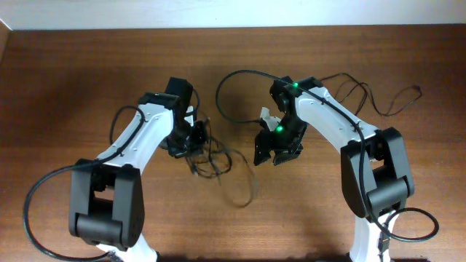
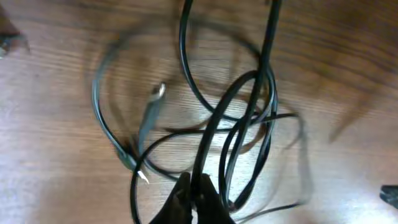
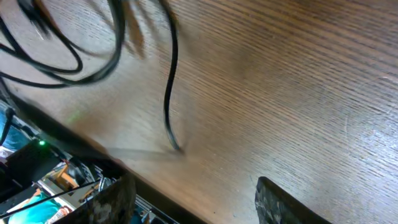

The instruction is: Untangle cables

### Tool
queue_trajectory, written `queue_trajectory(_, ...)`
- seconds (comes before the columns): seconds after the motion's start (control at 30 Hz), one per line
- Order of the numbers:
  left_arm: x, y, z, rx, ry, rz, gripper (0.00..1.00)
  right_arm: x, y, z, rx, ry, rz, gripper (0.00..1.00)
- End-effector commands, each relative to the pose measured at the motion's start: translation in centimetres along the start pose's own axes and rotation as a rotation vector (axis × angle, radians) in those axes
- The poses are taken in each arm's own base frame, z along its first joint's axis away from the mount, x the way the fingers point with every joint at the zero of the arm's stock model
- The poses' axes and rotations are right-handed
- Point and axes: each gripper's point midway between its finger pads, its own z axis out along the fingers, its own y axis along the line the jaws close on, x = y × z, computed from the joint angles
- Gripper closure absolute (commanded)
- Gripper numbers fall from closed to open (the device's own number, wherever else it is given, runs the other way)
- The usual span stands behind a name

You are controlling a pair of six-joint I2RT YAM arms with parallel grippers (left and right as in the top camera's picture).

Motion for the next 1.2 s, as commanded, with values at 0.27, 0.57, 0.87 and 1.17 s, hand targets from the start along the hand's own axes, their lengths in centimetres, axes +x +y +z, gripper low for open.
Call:
queue_trajectory(0.27, -1.8, -9.3, -10.7, 0.416, -0.154, 0.72, 1.0, -0.8, 9.1, -2.9, -0.547, -0.077, -0.252, 0.43)
queue_trajectory(0.57, -0.9, -7.6, -9.9, 0.333, -0.1, 0.744, 1.0, -3.7, 9.5, -6.0, -0.698, -0.176, -0.183, 0.65)
queue_trajectory(0.87, 0.1, -8.3, -9.7, 0.343, -0.072, 0.754, 1.0, -5.7, 9.7, -4.0, -0.577, -0.184, -0.063, 0.77)
queue_trajectory(1.17, 0.8, -8.3, -9.7, 0.359, -0.044, 0.742, 1.0, -8.7, 10.9, -5.5, -0.638, -0.239, 0.082, 0.73)
